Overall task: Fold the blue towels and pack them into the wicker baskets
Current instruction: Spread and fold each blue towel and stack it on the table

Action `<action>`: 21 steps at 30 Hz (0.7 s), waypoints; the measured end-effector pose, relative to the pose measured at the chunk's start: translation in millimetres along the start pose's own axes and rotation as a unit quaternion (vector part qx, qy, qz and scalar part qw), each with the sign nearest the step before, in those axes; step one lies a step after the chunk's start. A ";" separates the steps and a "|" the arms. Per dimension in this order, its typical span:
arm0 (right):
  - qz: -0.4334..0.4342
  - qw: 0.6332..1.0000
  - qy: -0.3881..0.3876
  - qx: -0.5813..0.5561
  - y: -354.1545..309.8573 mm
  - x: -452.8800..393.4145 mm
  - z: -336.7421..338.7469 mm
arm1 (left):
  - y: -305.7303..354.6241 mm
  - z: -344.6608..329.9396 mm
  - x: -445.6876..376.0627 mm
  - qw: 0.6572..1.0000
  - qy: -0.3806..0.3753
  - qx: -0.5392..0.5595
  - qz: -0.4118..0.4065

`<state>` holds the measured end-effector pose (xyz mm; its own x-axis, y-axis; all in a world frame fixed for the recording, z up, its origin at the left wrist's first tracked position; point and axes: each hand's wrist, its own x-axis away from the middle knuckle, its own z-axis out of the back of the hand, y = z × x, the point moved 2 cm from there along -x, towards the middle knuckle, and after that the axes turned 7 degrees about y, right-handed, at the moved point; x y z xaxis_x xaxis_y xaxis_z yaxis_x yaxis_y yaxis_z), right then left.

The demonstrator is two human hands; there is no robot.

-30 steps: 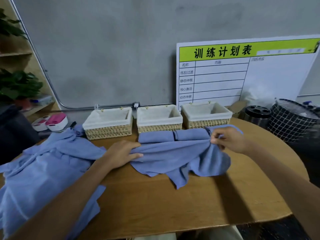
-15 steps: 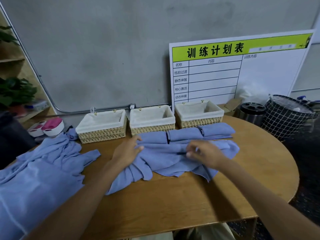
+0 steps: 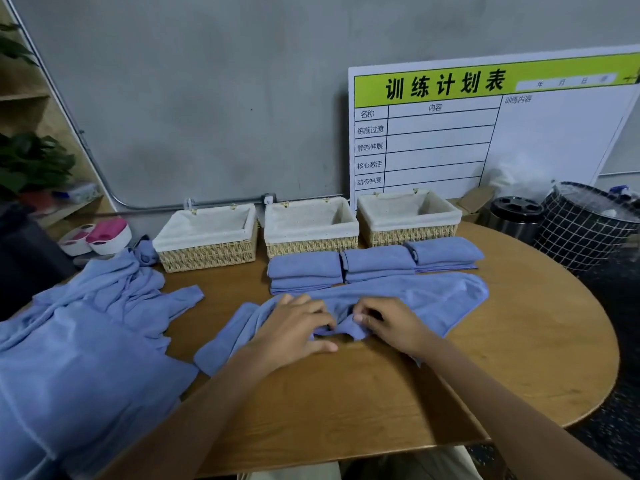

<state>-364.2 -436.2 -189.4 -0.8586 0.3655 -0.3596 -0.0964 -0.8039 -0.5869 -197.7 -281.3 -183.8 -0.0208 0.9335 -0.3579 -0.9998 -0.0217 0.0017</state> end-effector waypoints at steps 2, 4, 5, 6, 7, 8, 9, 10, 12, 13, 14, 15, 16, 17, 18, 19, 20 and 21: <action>-0.051 0.997 0.030 -0.056 -4.6 -5.9 10.0 | 7.3 2.2 -9.0 0.999 0.003 0.028 0.022; -0.075 0.994 0.051 -0.066 -13.6 -11.3 22.8 | 9.6 10.0 -16.2 0.989 0.069 0.101 0.088; -0.080 0.992 0.064 -0.073 -21.0 -13.8 31.0 | 9.4 15.1 -19.0 0.976 0.102 0.149 0.125; -0.080 0.990 0.079 -0.086 -28.2 -16.1 38.2 | 10.1 20.5 -22.0 0.959 0.122 0.203 0.157; -0.081 0.988 0.093 -0.096 -37.8 -17.5 45.1 | 12.9 28.4 -25.8 0.941 0.137 0.252 0.178; -0.080 0.986 0.100 -0.106 -49.2 -18.6 50.4 | 17.5 38.7 -31.2 0.928 0.155 0.283 0.188; -0.079 0.988 0.096 -0.096 -62.4 -19.5 54.5 | 23.8 51.7 -38.5 0.917 0.175 0.302 0.193; -0.068 0.992 0.087 -0.058 -75.9 -21.2 58.5 | 30.6 66.2 -46.5 0.908 0.194 0.316 0.194; -0.020 0.993 0.091 0.073 -98.7 -26.7 69.2 | 40.5 93.8 -61.6 0.900 0.223 0.323 0.190; 0.004 0.986 0.114 0.124 -106.9 -31.0 76.2 | 43.0 107.0 -67.0 0.900 0.233 0.316 0.189; 0.015 0.978 0.141 0.150 -113.3 -35.1 84.8 | 43.1 118.7 -71.3 0.903 0.242 0.305 0.182; 0.019 0.972 0.166 0.168 -118.1 -38.8 94.1 | 41.3 128.6 -74.7 0.905 0.250 0.296 0.175; 0.024 0.963 0.186 0.193 -121.0 -42.4 102.1 | 39.3 137.7 -76.9 0.908 0.254 0.287 0.169; 0.040 0.952 0.201 0.228 -124.7 -45.4 108.3 | 36.9 144.9 -78.8 0.914 0.256 0.270 0.164; 0.053 0.942 0.204 0.262 -127.3 -47.8 112.1 | 34.3 150.1 -80.3 0.924 0.253 0.240 0.160; 0.059 0.933 0.206 0.288 -129.7 -50.2 114.6 | 32.0 154.2 -81.7 0.935 0.245 0.201 0.158; 0.050 0.928 0.202 0.308 -131.4 -53.1 116.9 | 30.1 158.0 -82.3 0.944 0.237 0.166 0.156; 0.036 0.924 0.197 0.327 -133.0 -55.9 119.7 | 27.1 160.6 -83.3 0.951 0.228 0.142 0.153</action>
<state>-363.7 -405.9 -4.5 -0.6375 0.3395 -0.6916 -0.4405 -0.8971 -0.0343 -224.1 -302.2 -4.0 -0.3713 0.6449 -0.6680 -0.9100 -0.1097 0.3999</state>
